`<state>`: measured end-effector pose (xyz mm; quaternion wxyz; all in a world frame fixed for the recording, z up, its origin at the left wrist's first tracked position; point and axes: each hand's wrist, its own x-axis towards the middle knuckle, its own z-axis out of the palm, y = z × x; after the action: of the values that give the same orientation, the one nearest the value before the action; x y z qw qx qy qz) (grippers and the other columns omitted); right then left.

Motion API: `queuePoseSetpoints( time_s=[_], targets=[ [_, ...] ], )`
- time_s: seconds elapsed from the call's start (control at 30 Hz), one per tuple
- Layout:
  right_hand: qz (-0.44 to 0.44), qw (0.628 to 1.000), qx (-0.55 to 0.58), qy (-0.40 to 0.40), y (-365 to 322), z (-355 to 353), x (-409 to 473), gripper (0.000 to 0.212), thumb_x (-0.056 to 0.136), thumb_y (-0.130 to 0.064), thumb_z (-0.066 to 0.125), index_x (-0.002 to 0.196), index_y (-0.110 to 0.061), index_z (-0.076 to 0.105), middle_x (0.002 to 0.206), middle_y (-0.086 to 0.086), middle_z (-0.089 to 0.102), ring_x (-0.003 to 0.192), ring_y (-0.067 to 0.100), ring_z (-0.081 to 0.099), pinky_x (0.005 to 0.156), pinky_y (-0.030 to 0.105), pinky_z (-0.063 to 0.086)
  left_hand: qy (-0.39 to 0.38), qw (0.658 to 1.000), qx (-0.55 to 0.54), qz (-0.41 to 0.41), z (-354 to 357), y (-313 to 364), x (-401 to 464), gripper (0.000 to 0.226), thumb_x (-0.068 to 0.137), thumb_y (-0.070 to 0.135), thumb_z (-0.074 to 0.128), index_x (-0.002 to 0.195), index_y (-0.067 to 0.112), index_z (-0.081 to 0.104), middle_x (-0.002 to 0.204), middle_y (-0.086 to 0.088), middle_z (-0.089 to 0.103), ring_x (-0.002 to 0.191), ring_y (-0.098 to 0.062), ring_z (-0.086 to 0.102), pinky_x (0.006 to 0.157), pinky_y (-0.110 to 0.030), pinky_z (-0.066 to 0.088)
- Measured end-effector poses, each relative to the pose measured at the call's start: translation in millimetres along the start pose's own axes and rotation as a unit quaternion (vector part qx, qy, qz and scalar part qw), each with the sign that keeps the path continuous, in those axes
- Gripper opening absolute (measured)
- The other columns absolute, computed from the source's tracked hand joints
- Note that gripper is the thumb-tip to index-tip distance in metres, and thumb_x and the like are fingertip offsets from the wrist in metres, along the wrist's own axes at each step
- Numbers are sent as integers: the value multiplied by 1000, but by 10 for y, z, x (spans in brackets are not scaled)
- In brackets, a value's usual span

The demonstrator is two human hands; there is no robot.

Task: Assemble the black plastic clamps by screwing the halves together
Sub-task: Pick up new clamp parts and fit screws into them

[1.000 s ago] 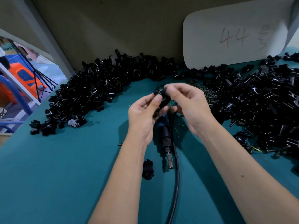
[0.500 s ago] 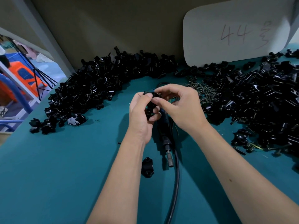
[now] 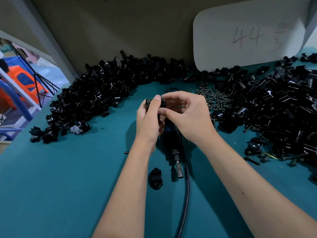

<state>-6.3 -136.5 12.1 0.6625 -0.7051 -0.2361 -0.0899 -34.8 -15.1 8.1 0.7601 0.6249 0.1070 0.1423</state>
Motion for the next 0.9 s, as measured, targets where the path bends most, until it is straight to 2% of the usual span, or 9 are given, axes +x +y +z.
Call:
queuePoseSetpoints(
  time_s=[0.2,0.27,0.33,0.43,0.53,0.6,0.7,0.8,0.9],
  targets=[
    [-22,997,-79,0,-12,61,-32,27,80,-13,87,104,-15,77,89,-7,77,87,8,74,82,33,61,23,998,-57,-11,-1,-4,15,27,97,28,58,75,24,43,56,8,37,39,-8,27,36,-17,22],
    [-6,996,-87,-2,-20,53,-31,25,83,-22,86,105,-18,75,90,-9,76,89,6,73,80,28,58,37,996,-81,-31,5,-1,22,23,95,24,56,77,22,42,55,6,37,38,-8,24,35,-18,20],
    [-1,988,-153,31,-18,31,-16,20,92,-35,76,103,-18,73,90,-8,73,88,8,68,80,32,55,43,990,-118,-56,-29,8,38,24,96,24,53,77,20,39,54,5,33,38,-9,20,34,-18,16],
    [86,916,-392,1,15,15,-9,46,93,-59,62,115,-19,59,98,-2,61,93,24,61,74,37,45,35,982,-152,-106,-135,24,87,27,99,28,48,76,18,36,53,3,31,36,-8,17,33,-19,15],
    [177,865,-462,-76,33,97,-36,73,80,-74,66,124,-18,48,105,6,64,98,33,65,71,37,41,26,980,-132,-147,-226,26,117,27,98,31,48,78,18,36,55,3,31,37,-8,17,31,-19,16],
    [194,870,-443,-90,31,94,5,64,75,-66,73,113,-18,56,95,2,64,90,30,65,68,35,43,11,980,-122,-156,-262,35,116,27,98,30,48,77,18,35,55,3,30,37,-7,18,31,-19,15],
    [233,912,-326,-92,29,-17,70,34,70,-47,81,75,-17,66,60,-7,60,61,20,59,53,30,42,-20,978,-103,-181,-299,58,101,31,99,31,48,74,18,35,52,4,30,36,-7,19,29,-19,16],
    [291,951,-97,-39,65,-145,95,24,77,-29,85,84,-8,74,63,-4,68,55,14,62,57,30,51,-48,976,-63,-202,-347,70,109,33,99,32,49,73,18,35,53,4,30,36,-7,19,29,-19,16],
    [311,948,64,-1,16,-316,142,17,90,-25,75,96,-10,68,68,-3,71,53,11,65,53,27,54,-73,974,-13,-213,-369,79,117,32,98,33,52,75,19,34,56,3,31,38,-7,21,30,-19,16]
  ],
)
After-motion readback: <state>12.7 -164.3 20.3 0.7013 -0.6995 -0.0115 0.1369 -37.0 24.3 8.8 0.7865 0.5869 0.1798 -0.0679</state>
